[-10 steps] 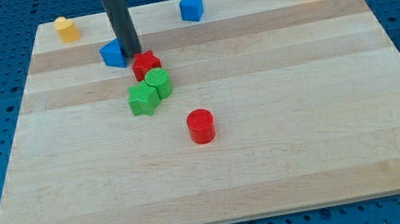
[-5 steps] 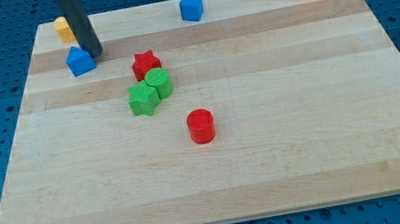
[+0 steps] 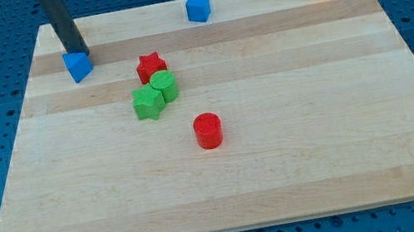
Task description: Keep the blue triangle at the center left of the board
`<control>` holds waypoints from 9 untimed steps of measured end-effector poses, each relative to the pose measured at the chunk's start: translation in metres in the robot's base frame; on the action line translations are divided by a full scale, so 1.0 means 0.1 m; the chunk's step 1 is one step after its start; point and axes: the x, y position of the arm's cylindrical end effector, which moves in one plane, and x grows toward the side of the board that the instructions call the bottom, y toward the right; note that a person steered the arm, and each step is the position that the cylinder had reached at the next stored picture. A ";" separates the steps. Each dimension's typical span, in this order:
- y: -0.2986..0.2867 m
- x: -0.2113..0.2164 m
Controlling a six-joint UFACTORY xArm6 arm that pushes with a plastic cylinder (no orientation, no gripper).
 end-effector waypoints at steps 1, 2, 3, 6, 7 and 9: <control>0.07 0.06; 0.07 0.16; 0.00 0.26; -0.02 0.44; -0.09 0.41; -0.32 0.41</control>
